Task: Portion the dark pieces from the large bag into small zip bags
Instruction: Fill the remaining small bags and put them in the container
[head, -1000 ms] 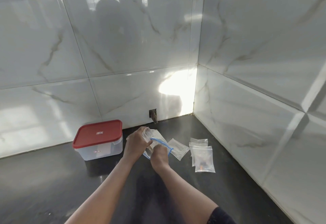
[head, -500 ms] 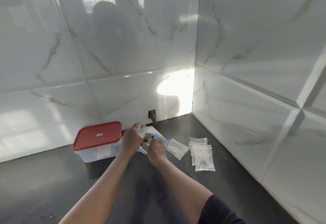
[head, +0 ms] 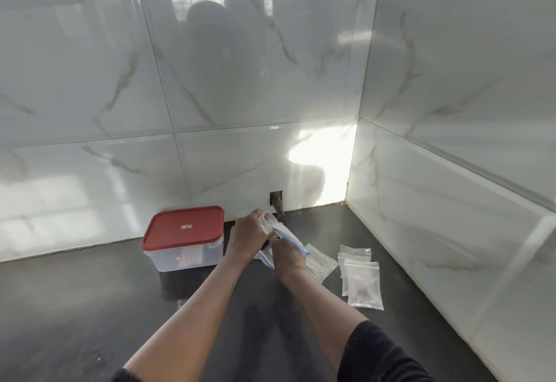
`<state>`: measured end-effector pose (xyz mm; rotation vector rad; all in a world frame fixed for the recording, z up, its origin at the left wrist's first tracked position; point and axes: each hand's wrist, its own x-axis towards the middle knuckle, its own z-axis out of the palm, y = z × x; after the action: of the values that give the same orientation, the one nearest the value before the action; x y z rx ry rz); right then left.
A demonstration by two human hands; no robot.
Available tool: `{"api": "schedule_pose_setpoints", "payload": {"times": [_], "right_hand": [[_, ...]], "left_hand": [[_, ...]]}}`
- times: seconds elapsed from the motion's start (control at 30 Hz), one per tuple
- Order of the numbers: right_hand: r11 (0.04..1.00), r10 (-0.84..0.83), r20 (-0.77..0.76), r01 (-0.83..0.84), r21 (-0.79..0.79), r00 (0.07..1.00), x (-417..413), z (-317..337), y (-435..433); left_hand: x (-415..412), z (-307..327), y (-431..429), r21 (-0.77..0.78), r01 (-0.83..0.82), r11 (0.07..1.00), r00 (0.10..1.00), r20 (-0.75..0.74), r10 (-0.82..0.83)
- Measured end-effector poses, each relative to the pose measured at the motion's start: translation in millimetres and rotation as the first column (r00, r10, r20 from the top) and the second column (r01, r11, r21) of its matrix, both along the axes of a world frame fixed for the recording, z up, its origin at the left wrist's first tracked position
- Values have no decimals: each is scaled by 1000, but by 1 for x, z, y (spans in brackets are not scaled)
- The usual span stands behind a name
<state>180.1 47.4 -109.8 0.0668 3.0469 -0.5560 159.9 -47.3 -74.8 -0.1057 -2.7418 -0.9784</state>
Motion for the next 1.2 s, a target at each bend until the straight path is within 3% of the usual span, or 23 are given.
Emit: {"api": "schedule_pose_setpoints", "payload": {"times": [0.3, 0.57, 0.9, 1.2], "right_hand": [[981, -68, -55, 56, -183, 996, 1, -8, 3], [992, -34, 5, 35, -124, 999, 1, -4, -2], [947, -113, 30, 117, -300, 993, 4, 6, -9], [969, -38, 37, 46, -241, 999, 10, 7, -12]], "left_hand": [[7, -1, 3, 20, -18, 1000, 1000, 15, 18], [12, 2, -2, 6, -5, 1000, 999, 47, 5], [12, 0, -11, -35, 0, 999, 1000, 30, 1], [14, -2, -22, -24, 19, 1000, 1000, 22, -19]]}}
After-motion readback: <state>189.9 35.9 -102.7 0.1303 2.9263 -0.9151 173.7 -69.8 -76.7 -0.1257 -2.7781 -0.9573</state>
